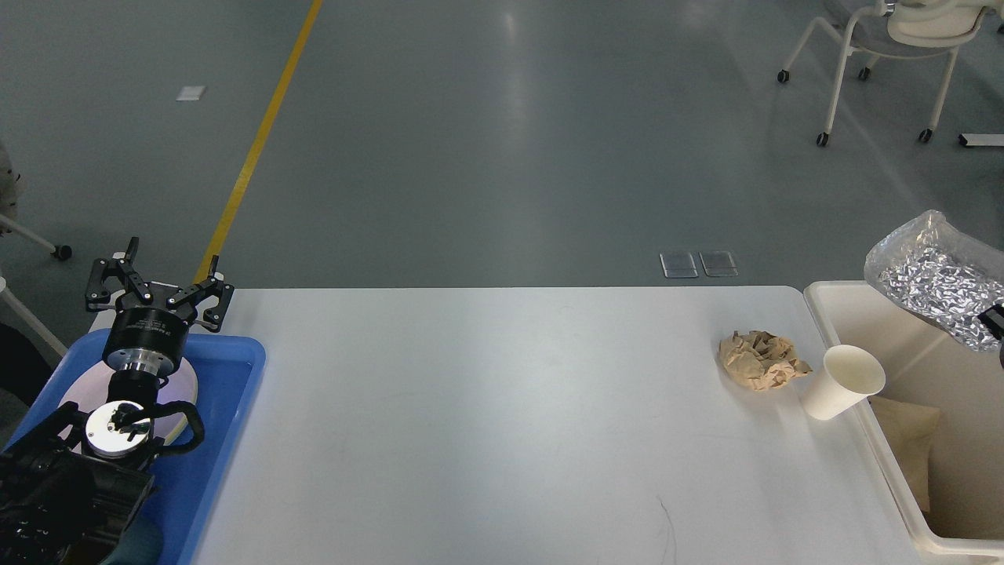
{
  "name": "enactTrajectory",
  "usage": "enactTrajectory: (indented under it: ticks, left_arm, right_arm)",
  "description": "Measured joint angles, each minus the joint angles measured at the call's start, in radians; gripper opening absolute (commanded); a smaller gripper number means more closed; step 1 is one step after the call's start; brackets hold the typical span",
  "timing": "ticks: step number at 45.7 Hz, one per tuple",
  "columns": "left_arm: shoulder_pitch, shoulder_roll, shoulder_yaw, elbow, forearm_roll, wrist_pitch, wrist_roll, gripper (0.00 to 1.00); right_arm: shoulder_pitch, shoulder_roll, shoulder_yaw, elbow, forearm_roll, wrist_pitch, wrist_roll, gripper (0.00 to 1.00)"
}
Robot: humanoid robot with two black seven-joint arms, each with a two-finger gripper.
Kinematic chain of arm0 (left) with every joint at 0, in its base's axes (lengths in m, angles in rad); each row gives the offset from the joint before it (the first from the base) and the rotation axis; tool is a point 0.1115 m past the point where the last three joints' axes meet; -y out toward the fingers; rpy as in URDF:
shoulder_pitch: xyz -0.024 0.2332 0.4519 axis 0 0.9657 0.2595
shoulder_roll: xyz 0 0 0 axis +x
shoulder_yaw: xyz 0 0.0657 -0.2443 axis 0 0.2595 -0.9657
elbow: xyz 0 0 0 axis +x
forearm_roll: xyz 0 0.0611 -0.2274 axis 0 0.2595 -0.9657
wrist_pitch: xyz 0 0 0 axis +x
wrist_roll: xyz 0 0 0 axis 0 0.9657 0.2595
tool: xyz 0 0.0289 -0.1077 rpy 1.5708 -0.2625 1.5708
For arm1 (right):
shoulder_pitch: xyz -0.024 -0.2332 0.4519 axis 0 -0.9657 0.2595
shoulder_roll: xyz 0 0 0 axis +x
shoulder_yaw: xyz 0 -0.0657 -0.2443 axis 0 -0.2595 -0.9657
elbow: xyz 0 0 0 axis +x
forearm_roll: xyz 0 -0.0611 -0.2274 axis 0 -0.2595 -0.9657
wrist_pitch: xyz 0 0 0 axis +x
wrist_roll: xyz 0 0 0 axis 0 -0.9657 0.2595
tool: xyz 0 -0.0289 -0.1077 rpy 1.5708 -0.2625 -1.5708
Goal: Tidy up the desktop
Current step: 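Lift the silver foil bag with the right gripper into the bin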
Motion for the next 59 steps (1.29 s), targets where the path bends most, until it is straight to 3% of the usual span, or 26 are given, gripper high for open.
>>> enactTrajectory:
  ticks: [7,8,9,10,44,54,59]
  left_arm:
    - [0.000,0.000,0.000,0.000,0.000,0.000,0.000,0.97]
    - [0.000,0.000,0.000,0.000,0.000,0.000,0.000,0.97]
    - [0.000,0.000,0.000,0.000,0.000,0.000,0.000,0.97]
    - [0.000,0.000,0.000,0.000,0.000,0.000,0.000,0.97]
    - [0.000,0.000,0.000,0.000,0.000,0.000,0.000,0.97]
    - [0.000,0.000,0.000,0.000,0.000,0.000,0.000,0.97]
    - [0.000,0.000,0.000,0.000,0.000,0.000,0.000,0.97]
  right_arm:
    - [-0.028,0.025,0.007,-0.006,0.000,-0.035,-0.011,0.00]
    - [-0.031,0.027,0.007,-0.006,-0.001,-0.039,-0.012,0.06]
    - [-0.033,0.030,0.007,-0.006,-0.001,-0.042,-0.013,0.57]
    - [-0.036,0.032,0.007,-0.006,-0.002,-0.047,-0.014,1.00]
    - [-0.032,0.046,0.008,-0.007,-0.003,-0.042,-0.012,1.00]
    - [0.166,0.054,0.008,-0.005,-0.003,0.051,-0.011,1.00]
    - [0.326,0.107,0.000,-0.008,-0.012,0.175,-0.008,1.00]
